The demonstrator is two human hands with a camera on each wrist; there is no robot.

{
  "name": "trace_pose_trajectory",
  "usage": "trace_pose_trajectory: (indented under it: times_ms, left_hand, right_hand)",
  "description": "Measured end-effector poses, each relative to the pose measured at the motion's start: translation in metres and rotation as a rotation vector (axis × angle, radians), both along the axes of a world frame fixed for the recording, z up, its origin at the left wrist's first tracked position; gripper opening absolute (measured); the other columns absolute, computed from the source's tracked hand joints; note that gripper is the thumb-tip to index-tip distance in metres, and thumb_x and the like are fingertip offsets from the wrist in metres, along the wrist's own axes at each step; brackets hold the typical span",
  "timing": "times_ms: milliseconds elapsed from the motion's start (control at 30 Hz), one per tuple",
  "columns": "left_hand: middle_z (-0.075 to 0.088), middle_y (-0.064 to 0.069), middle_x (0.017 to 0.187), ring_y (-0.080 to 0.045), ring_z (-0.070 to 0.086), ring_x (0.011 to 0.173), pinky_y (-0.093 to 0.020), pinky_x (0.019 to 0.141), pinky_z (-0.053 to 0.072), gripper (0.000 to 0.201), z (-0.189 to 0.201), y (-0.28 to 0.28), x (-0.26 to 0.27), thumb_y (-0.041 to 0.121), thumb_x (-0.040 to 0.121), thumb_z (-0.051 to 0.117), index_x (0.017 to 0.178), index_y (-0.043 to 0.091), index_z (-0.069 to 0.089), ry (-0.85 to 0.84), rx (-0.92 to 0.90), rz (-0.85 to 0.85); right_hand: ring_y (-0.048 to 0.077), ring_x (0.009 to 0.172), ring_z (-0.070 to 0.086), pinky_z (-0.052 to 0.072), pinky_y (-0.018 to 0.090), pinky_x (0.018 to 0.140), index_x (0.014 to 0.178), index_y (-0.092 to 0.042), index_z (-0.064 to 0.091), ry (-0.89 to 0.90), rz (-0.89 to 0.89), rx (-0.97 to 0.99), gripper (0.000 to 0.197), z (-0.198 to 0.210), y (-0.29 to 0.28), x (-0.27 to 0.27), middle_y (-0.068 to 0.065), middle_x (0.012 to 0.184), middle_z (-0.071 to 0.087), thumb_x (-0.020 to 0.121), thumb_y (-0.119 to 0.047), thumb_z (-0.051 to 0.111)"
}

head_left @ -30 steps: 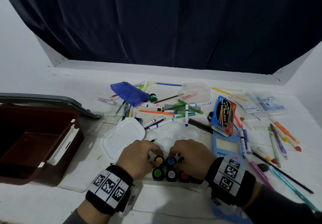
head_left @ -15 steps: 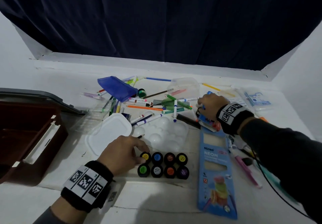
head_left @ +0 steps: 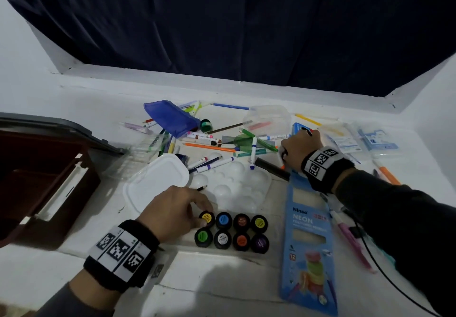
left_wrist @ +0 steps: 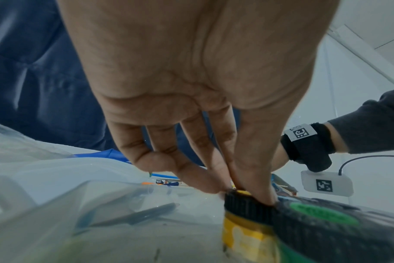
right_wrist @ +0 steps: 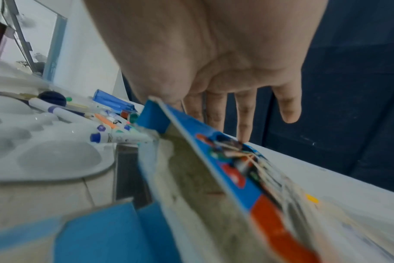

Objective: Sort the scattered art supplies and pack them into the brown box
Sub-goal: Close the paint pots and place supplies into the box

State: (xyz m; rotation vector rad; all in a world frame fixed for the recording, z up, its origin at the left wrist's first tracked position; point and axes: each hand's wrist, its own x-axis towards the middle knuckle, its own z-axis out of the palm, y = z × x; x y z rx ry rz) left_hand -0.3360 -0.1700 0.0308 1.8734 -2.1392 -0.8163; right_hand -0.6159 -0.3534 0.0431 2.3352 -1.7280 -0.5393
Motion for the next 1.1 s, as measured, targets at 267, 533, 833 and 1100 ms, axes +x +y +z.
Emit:
trace_pose_trajectory:
  times_ms: [267,533,833,1100]
  left_hand:
    - [0.069,0.03,0.096,0.01,0.062,0.08,-0.009,0.07,0.045,0.025,0.017,-0.007,0.01,0.053,0.078,0.075,0.099,0.04,0.072,0.103,-0.153,-0.068]
    - [0.07,0.017,0.084,-0.003,0.061,0.077,-0.006,0.066,0.04,0.017,0.065,-0.09,0.03,0.015,0.084,0.075,0.096,0.027,0.074,0.175,-0.519,0.058]
    - [0.045,-0.003,0.149,-0.028,0.038,0.137,-0.046,0.109,0.037,0.058,0.033,-0.219,0.017,0.048,0.095,0.056,0.147,0.029,0.039,-0.485,-0.141,-0.054]
    - [0.053,0.007,0.145,-0.026,0.044,0.136,-0.061,0.117,0.01,0.042,0.006,-0.255,0.014,0.045,0.099,0.049,0.14,0.035,0.048,-0.661,0.029,-0.08]
  right_hand:
    - [0.024,0.107,0.055,0.041,0.041,0.094,0.103,-0.022,0.06,-0.457,0.141,-0.172,0.017,0.017,0.02,0.004,-0.001,0.104,0.065,0.094,-0.034,0.053]
    - [-0.002,0.084,0.06,0.038,0.003,0.07,0.104,-0.022,0.068,-1.217,0.019,-0.139,0.016,0.039,0.057,0.026,-0.02,0.092,0.063,0.089,-0.028,0.069]
    - [0.008,0.085,0.072,0.054,0.017,0.074,0.099,-0.018,0.073,-1.795,-0.024,0.036,0.015,0.053,0.085,0.041,-0.007,0.089,0.076,0.085,-0.011,0.074]
    - [0.015,0.085,0.073,0.058,0.029,0.076,0.096,-0.019,0.072,-1.851,-0.111,0.099,0.015,0.045,0.085,0.036,-0.004,0.09,0.076,0.087,-0.008,0.071]
